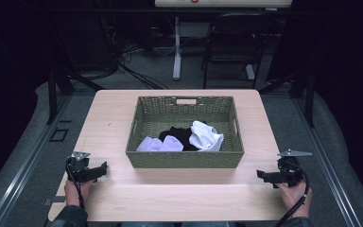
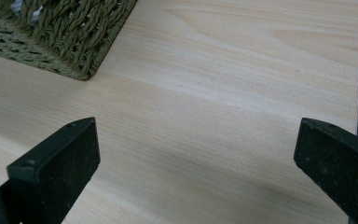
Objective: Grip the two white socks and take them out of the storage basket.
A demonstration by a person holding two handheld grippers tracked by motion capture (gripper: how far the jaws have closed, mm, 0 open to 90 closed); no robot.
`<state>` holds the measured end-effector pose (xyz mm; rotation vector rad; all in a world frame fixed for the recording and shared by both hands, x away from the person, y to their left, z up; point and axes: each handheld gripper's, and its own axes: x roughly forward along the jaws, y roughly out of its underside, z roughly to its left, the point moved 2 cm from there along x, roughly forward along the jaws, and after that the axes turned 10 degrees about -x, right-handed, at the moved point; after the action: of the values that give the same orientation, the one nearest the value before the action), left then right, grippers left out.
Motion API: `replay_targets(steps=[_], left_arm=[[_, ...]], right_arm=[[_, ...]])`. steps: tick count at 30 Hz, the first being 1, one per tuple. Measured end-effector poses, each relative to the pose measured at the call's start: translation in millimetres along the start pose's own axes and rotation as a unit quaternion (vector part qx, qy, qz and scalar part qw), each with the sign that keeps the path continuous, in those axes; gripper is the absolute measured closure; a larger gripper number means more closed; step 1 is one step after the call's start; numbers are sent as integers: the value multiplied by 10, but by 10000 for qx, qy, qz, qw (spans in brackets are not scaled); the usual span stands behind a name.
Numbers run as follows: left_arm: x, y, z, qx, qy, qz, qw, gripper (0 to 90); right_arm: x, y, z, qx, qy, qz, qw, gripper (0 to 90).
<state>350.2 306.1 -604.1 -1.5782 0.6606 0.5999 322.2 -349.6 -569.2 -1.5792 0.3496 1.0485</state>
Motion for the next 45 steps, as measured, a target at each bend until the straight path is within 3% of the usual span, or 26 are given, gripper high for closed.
replay_targets(steps=[8,14,18,30,45], left_arm=[[-3,0,0,3,7,14,10000,99],[-9,7,5,-4,15,23,10000,99],[-9,8,5,-1,13,18,10000,100],[-14,14,4,-6,13,11,10000,98],[-14,14,4,-7,15,13,10000,99]], right_arm=[[32,-22,19,-63,-77,75,9999,0],[73,-75,55,-133,13,294,9995,0],[72,-91,72,-115,-113,348,9993,0],[-117,-260,149,-222,-329,462,9981,0],[-539,-728,253,-585,-264,188,9978,5]])
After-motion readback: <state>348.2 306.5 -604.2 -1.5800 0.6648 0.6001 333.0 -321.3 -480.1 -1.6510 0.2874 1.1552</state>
